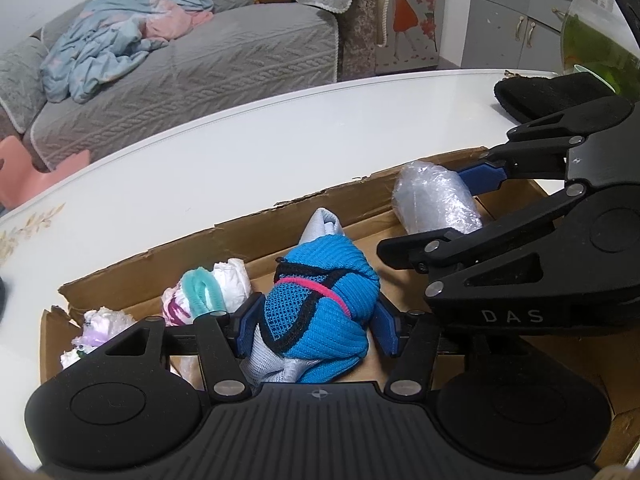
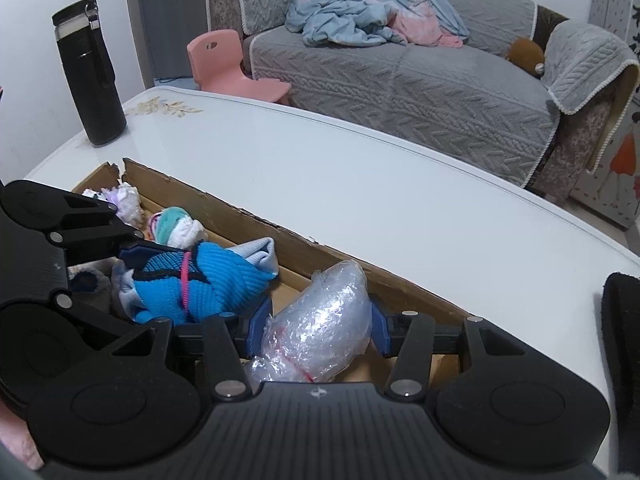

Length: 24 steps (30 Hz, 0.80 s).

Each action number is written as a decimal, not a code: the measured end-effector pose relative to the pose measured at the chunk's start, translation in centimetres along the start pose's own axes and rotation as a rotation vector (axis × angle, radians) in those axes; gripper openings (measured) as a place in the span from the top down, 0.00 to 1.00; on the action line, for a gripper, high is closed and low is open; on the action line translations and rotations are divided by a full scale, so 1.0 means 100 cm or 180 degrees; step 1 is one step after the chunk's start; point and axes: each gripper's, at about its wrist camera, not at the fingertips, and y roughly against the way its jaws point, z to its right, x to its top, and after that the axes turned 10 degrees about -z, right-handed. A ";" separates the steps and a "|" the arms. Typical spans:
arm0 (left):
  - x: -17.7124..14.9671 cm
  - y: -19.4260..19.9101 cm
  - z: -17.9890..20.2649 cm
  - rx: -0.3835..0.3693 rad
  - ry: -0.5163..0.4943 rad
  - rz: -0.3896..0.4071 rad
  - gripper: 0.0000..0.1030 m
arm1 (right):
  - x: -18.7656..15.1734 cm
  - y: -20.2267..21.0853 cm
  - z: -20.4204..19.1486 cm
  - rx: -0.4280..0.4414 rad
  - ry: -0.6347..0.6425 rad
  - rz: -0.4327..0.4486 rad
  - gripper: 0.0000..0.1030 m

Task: Organize objects
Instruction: 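Carry both held bundles into the tray and open both grippers, then move both tools back to the pile of bundles beside the tray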

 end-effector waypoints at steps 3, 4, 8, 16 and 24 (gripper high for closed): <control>0.000 0.000 0.000 0.0017 -0.0005 -0.0005 0.35 | 0.000 0.000 0.001 -0.0052 0.0008 -0.0010 0.53; 0.000 0.000 0.000 0.0022 0.0000 -0.0005 0.34 | 0.000 0.000 0.001 -0.0074 0.0008 -0.0013 0.53; 0.000 0.000 0.001 0.0073 -0.0013 0.0003 0.31 | -0.002 -0.001 0.004 -0.0140 0.0013 -0.0022 0.52; 0.003 -0.001 0.004 0.0171 -0.0082 -0.0010 0.20 | -0.001 0.003 0.011 -0.0110 -0.0057 -0.0011 0.45; 0.002 0.013 0.002 0.0073 -0.0064 -0.0027 0.16 | -0.004 0.021 0.016 -0.0107 -0.0112 0.0065 0.34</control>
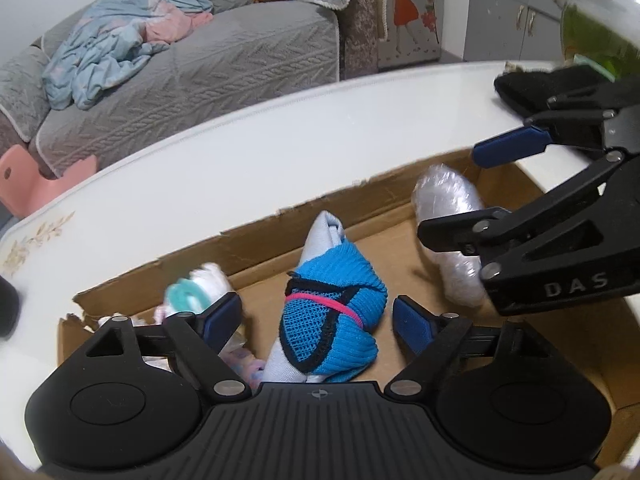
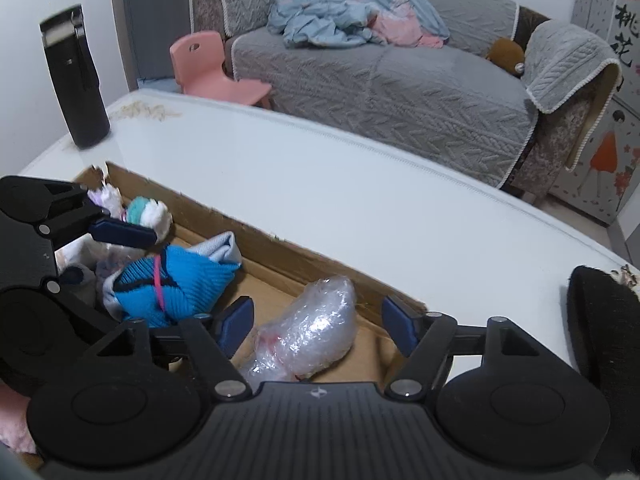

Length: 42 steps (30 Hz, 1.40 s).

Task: Organize objects
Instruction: 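Move both tools back to the pile of bundles beside the tray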

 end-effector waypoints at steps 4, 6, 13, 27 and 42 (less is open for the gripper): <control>-0.011 0.032 -0.008 -0.0059 0.0026 0.0155 0.14 | -0.012 0.027 0.000 0.0020 -0.0044 0.0128 0.32; -0.022 0.051 -0.014 -0.0070 0.0080 0.0272 0.12 | -0.021 0.040 -0.001 0.0042 -0.0053 0.0182 0.30; -0.080 0.112 -0.040 -0.0115 0.0408 0.0615 0.05 | -0.067 0.089 -0.012 0.0067 -0.0269 0.0381 0.22; -0.226 0.127 -0.015 -0.0570 0.1046 0.0653 0.05 | -0.169 0.091 -0.062 0.0473 -0.1347 0.0595 0.11; -0.224 0.081 -0.013 -0.0660 0.1201 0.0444 0.05 | -0.166 0.044 -0.085 0.0351 -0.1601 0.0491 0.11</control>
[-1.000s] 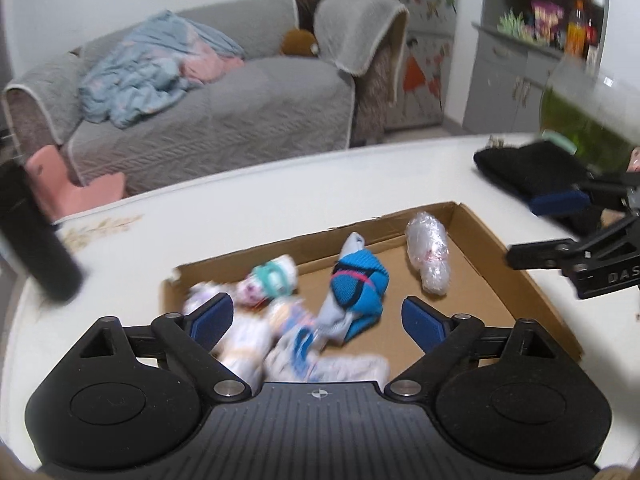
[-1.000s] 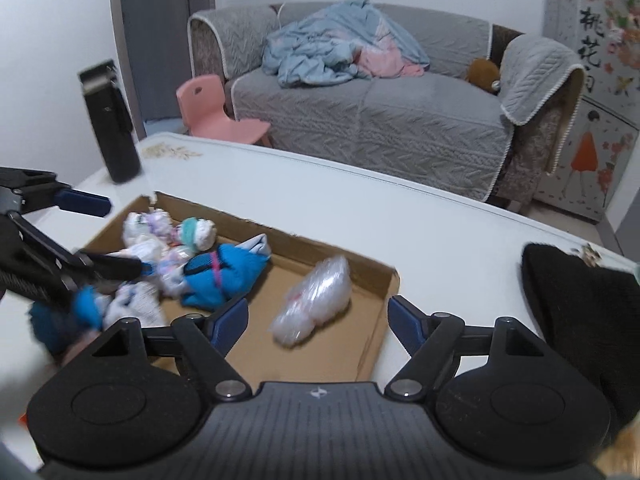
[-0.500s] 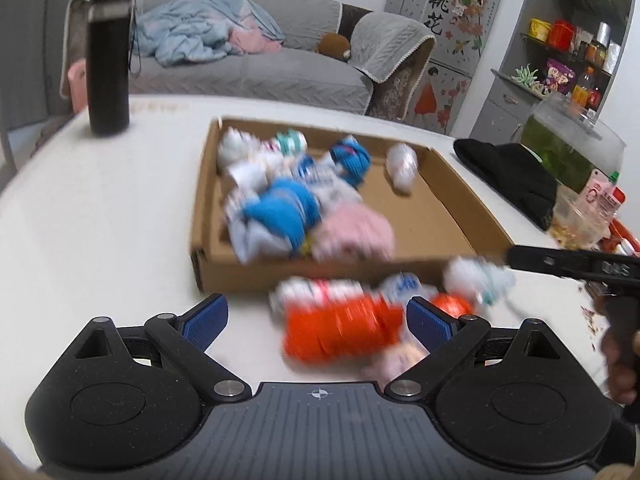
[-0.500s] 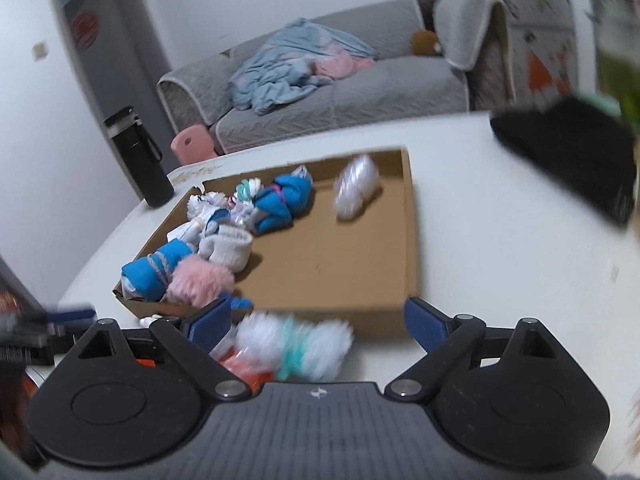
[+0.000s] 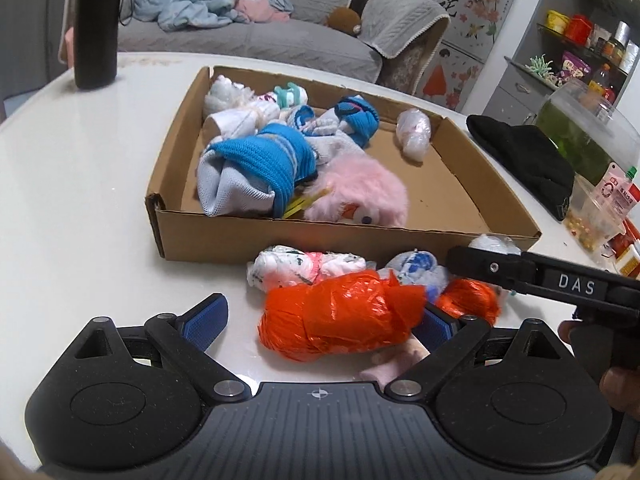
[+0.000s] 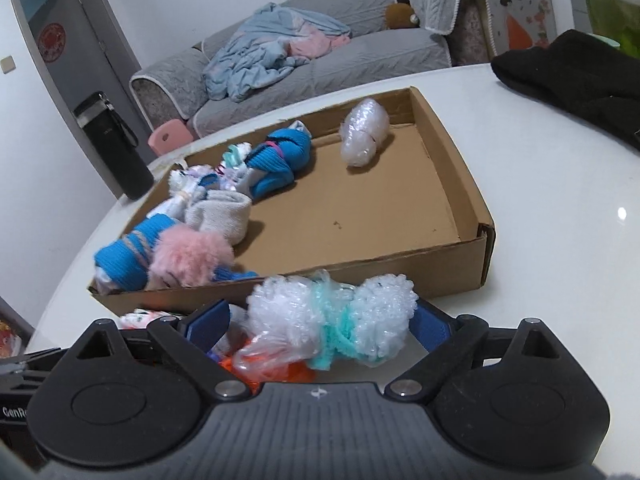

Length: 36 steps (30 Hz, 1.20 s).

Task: Organize objects
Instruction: 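Move both tools back to the pile of bundles beside the tray, then grasp the orange plastic bundle with left gripper while right grasps teal-banded bubble-wrap bundle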

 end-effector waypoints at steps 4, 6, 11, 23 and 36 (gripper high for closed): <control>-0.001 0.004 -0.009 0.0028 0.0054 -0.0030 0.04 | -0.010 0.015 0.016 0.0017 -0.0097 0.0053 0.17; -0.006 0.009 -0.014 0.0067 0.0009 -0.0031 0.04 | -0.021 0.026 0.025 -0.0034 -0.0057 0.0104 0.13; -0.019 0.020 -0.025 0.0399 -0.0064 -0.0036 0.04 | -0.038 0.045 0.035 -0.0207 0.0133 0.0180 0.06; -0.029 0.033 -0.011 0.0370 -0.0145 0.0048 0.02 | -0.034 0.043 0.010 -0.0278 0.0477 0.0200 0.06; -0.016 0.008 -0.001 0.0556 -0.0046 0.0064 0.11 | -0.035 0.028 -0.017 -0.0466 0.0668 0.0196 0.20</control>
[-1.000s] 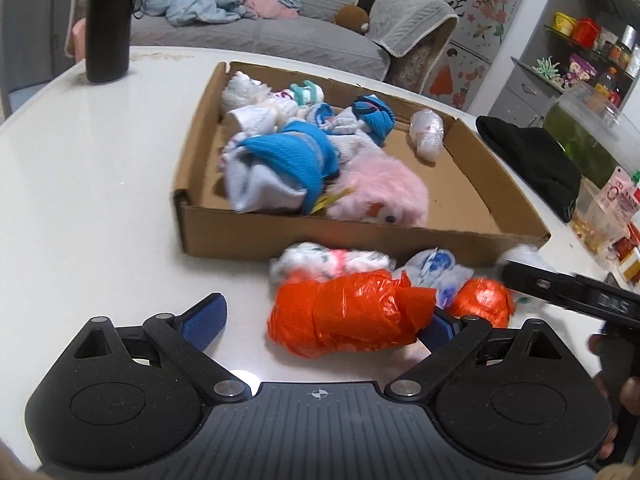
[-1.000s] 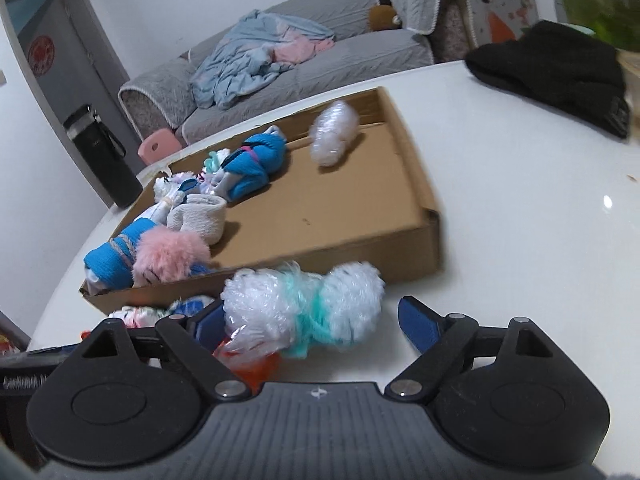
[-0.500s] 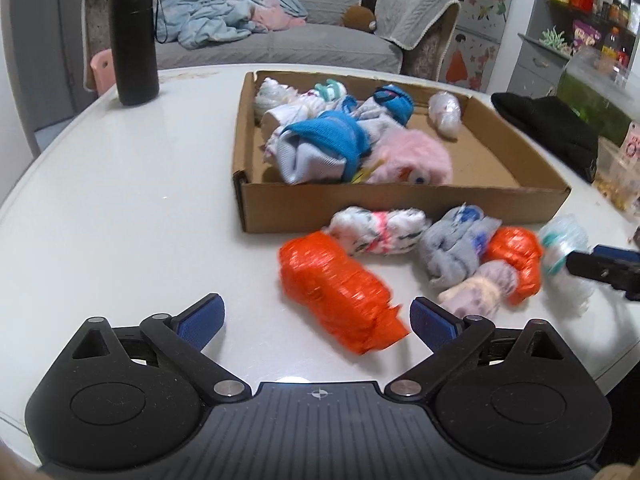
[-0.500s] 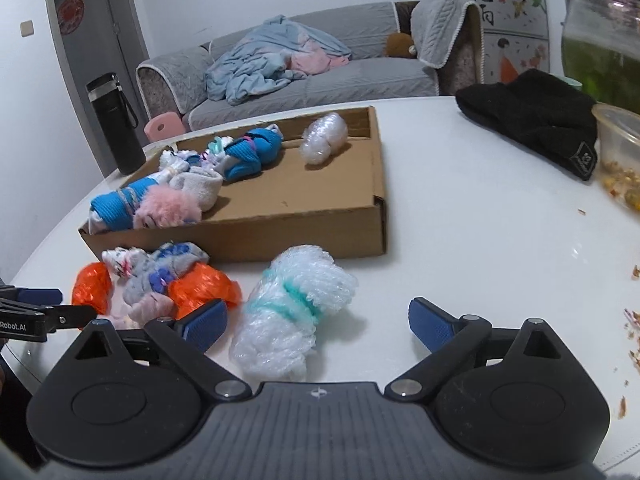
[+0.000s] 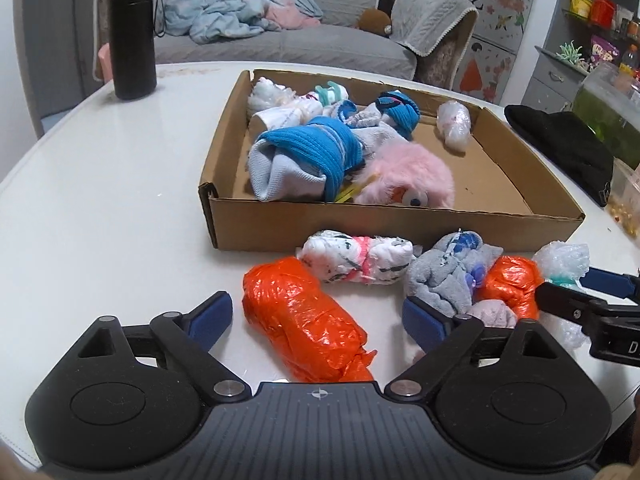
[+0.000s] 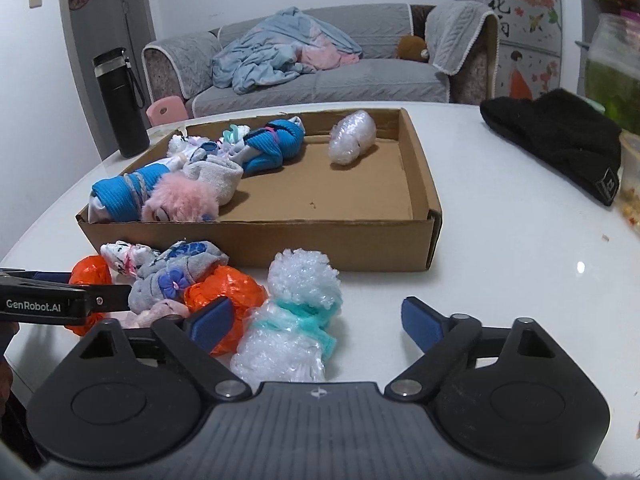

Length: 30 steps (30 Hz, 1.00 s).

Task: Organize objects
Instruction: 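Grasp the orange plastic bundle with left gripper while right grasps teal-banded bubble-wrap bundle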

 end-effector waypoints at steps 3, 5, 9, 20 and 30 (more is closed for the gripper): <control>-0.003 -0.002 -0.001 0.0200 -0.0079 0.0031 0.06 | -0.001 0.000 0.002 0.0083 -0.0040 0.0008 0.27; -0.007 -0.006 -0.004 0.0366 -0.0127 0.0044 0.00 | 0.000 0.002 0.002 0.0070 -0.0062 0.0063 0.47; -0.008 -0.005 -0.012 0.0369 -0.0104 0.0085 0.00 | -0.001 0.000 0.002 0.0089 -0.0120 0.0059 0.53; -0.020 -0.002 -0.012 0.0347 -0.0124 0.0345 0.02 | -0.006 -0.009 -0.002 -0.0008 -0.0040 0.0000 0.50; -0.022 0.009 0.002 0.0161 -0.0299 0.0343 0.51 | -0.014 -0.003 -0.013 -0.0032 0.0244 0.0021 0.66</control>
